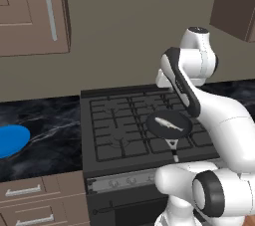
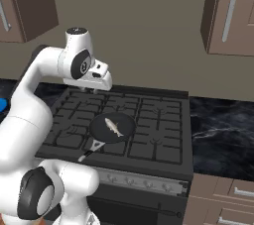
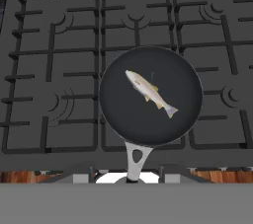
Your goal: Place the fish on the plate and place the broccoli on the same plate.
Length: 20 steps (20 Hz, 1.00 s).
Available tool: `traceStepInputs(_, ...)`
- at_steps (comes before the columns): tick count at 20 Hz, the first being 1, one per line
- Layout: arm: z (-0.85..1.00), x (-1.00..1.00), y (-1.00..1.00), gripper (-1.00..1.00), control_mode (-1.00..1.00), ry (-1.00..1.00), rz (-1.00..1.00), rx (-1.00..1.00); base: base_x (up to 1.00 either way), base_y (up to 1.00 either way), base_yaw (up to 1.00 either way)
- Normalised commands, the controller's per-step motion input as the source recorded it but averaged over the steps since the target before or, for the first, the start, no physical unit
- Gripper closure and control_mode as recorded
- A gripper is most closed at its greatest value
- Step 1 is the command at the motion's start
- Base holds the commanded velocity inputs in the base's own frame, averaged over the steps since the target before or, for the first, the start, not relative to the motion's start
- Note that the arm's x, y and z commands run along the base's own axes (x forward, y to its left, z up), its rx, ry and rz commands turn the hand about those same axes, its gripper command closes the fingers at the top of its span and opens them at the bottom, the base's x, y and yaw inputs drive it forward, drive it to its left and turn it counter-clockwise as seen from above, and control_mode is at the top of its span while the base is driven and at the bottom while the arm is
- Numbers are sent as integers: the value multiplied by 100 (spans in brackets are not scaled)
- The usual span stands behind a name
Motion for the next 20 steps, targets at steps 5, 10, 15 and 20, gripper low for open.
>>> traceStepInputs(5, -6, -14, -4, -100, -100, 0, 0, 0, 0, 0, 0)
traceStepInputs(10, -26, -18, -19, -100, -100, 0, 5, 0, 0, 0, 0)
traceStepInputs(15, -36, 2, -25, -100, -100, 2, 16, -4, 0, 0, 0)
traceStepInputs(20, -32, 26, -19, -100, -100, 1, 18, -2, 0, 0, 0)
